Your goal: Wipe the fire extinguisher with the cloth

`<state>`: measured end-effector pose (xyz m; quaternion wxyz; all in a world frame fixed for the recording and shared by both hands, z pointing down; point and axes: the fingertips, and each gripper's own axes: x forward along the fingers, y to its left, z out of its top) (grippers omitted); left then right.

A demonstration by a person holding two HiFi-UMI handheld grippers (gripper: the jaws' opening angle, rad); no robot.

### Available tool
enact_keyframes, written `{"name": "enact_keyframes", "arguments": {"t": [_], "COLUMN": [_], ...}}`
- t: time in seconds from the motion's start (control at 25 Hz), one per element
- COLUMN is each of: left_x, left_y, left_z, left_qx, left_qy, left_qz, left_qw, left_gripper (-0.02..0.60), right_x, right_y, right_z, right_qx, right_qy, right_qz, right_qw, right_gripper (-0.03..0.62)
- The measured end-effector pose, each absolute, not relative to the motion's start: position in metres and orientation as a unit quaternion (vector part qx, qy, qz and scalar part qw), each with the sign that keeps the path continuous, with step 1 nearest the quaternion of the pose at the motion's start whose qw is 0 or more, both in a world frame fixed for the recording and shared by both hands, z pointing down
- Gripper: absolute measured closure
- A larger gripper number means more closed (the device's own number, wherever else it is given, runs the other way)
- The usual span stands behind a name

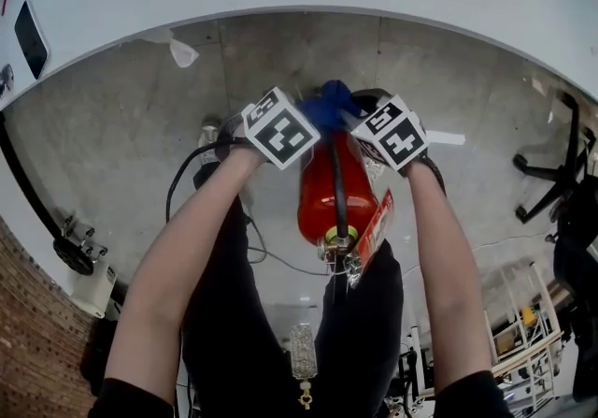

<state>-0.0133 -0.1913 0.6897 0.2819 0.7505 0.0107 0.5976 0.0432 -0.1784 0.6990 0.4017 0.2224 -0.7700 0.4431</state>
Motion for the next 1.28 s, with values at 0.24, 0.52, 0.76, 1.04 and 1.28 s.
{"name": "enact_keyframes", "arguments": {"t": [0.24, 0.52, 0.76, 1.04, 1.28], "left_x": [-0.008, 0.017, 0.026, -0.007, -0.018], "left_y": [-0.226, -0.245, -0.244, -0.199, -0.177], "left_z": [0.68, 0.649, 0.655, 0.711, 0.751], "left_qx": [0.766, 0.789, 0.784, 0.742, 0.733], "left_qy": [-0.013, -0.017, -0.015, 0.018, 0.022], "left_qz": [0.598, 0.576, 0.579, 0.621, 0.622], "left_qw": [0.234, 0.212, 0.221, 0.253, 0.273], "left_gripper": [0.555, 0.557, 0.557, 0.557, 0.558], "right_x": [0.044, 0.056, 0.058, 0.035, 0.035], "right_y": [-0.195, -0.206, -0.207, -0.175, -0.165], "right_z": [0.682, 0.658, 0.653, 0.686, 0.732], "right_qx": [0.248, 0.274, 0.279, 0.23, 0.203], "right_qy": [-0.776, -0.78, -0.774, -0.77, -0.753], "right_qz": [0.44, 0.429, 0.442, 0.45, 0.458], "right_qw": [0.377, 0.365, 0.357, 0.389, 0.426], "right_gripper": [0.537, 0.537, 0.537, 0.537, 0.539]}}
